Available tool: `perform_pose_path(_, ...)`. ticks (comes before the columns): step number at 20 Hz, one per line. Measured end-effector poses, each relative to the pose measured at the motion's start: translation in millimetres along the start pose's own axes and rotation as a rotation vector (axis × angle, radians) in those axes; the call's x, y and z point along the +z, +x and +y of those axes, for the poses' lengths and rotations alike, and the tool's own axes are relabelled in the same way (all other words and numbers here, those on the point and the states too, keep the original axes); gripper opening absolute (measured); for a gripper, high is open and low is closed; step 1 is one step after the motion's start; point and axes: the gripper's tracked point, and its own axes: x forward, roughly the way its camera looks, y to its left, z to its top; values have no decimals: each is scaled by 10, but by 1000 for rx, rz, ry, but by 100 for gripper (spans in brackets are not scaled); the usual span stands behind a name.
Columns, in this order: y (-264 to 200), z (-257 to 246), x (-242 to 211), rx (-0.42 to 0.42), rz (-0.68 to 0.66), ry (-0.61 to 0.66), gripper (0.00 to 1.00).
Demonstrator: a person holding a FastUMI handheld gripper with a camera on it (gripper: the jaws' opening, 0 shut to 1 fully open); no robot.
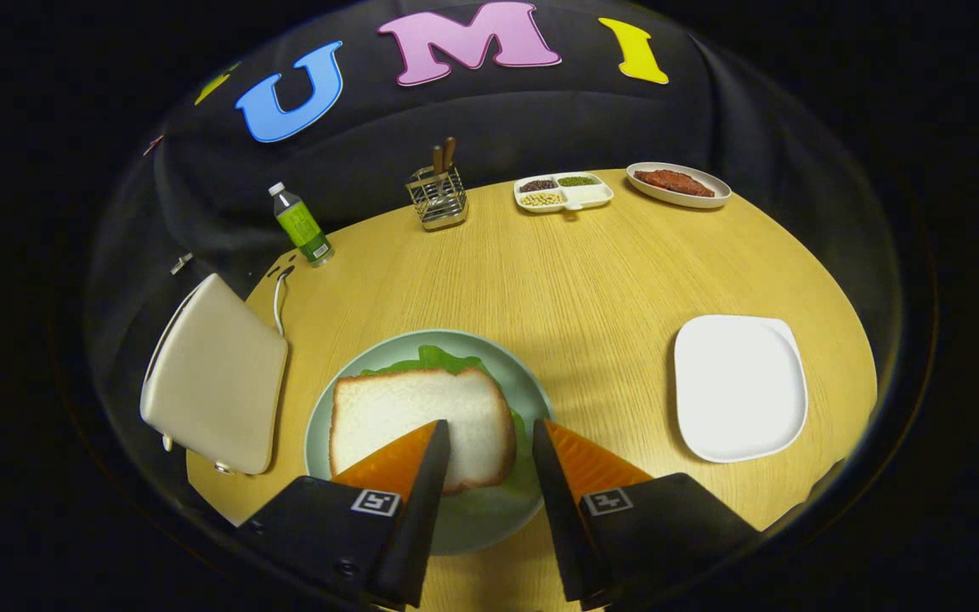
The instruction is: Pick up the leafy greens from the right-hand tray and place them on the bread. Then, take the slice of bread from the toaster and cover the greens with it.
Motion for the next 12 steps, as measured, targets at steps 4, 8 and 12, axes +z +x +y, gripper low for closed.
perform_pose_path(4, -93, 26, 55, -7, -20, -37, 100)
perform_pose_path(8, -270, 47, 275, 31, -72, -53, 99)
perform_pose_path(12, -581, 79, 609, 76, -138, -97, 99)
